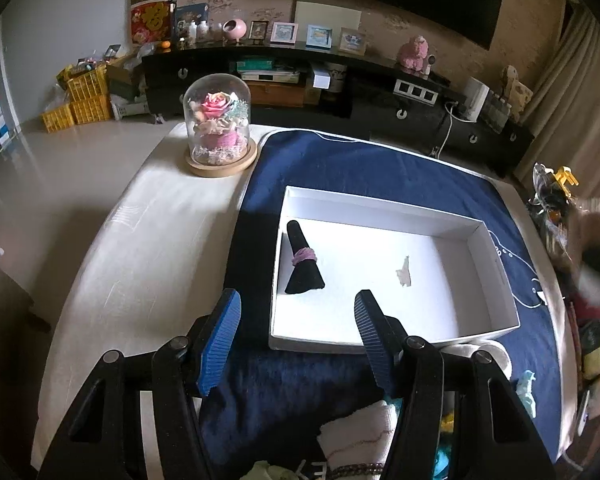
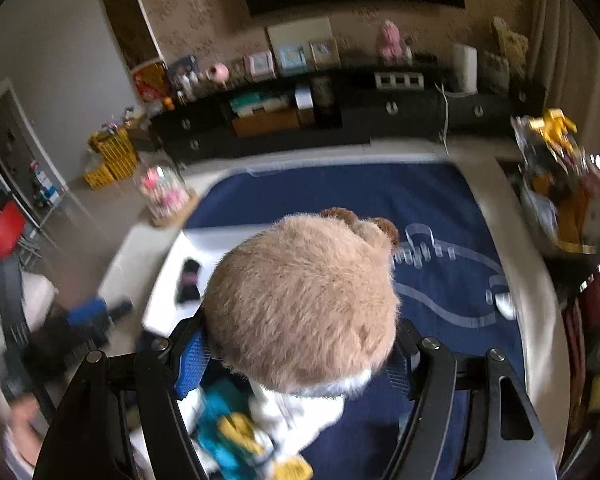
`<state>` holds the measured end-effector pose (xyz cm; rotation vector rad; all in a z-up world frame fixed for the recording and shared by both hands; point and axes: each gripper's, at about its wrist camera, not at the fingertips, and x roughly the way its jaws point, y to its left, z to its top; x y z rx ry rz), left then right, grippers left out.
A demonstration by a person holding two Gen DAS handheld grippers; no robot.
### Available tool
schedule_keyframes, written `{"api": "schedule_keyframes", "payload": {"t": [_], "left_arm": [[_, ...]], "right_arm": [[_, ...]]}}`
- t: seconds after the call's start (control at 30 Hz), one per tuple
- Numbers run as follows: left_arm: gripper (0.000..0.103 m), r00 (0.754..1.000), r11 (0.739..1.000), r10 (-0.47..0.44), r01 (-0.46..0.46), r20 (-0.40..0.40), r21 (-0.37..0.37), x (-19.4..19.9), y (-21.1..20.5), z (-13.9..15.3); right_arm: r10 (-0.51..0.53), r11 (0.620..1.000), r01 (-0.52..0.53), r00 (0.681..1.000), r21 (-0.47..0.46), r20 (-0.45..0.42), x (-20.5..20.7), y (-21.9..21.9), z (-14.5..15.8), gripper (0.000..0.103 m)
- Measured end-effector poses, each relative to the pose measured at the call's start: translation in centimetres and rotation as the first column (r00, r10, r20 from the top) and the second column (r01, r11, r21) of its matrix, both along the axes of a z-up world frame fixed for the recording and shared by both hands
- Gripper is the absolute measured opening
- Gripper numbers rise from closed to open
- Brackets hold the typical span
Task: Organize soft objects
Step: 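Carry the brown fluffy plush into the white tray and open the right gripper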
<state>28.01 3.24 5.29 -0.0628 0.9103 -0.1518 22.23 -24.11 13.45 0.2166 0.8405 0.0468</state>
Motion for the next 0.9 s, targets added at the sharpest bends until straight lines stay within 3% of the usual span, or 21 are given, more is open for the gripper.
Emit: {"api": "schedule_keyframes", "payload": {"t": [0.1,0.23,0.6,0.9], "left_arm": [[0.059,1.0,1.0,0.0,0.0,-0.001,0.005,0.2,0.0,-0.1],[0.059,1.0,1.0,0.014,-0.014,-0.004,0.016,0.3,0.3,-0.3],[0.059,1.0,0.998,0.014,-0.012,-0.02,0.068,0.5,-0.5,-1.3],[0.059,1.0,0.996,0.004,-0.002,-0.028,0.088,0.4,-1.1,-1.6]], "right_arm": [[0.021,1.0,-0.021,0.998,-0.001,0.053,1.8,0.2,2.2,0.103],[0.037,0.999,-0.037,0.996,0.007,0.078,3.6,-0.1,2.7,0.103],[0.011,1.0,-0.01,0.999,0.024,-0.05,7.5,-2.2,-3.4,0.103],[0.005,0.999,-0.009,0.991,-0.03,-0.136,9.5,-1.0,-7.5,0.103]]}}
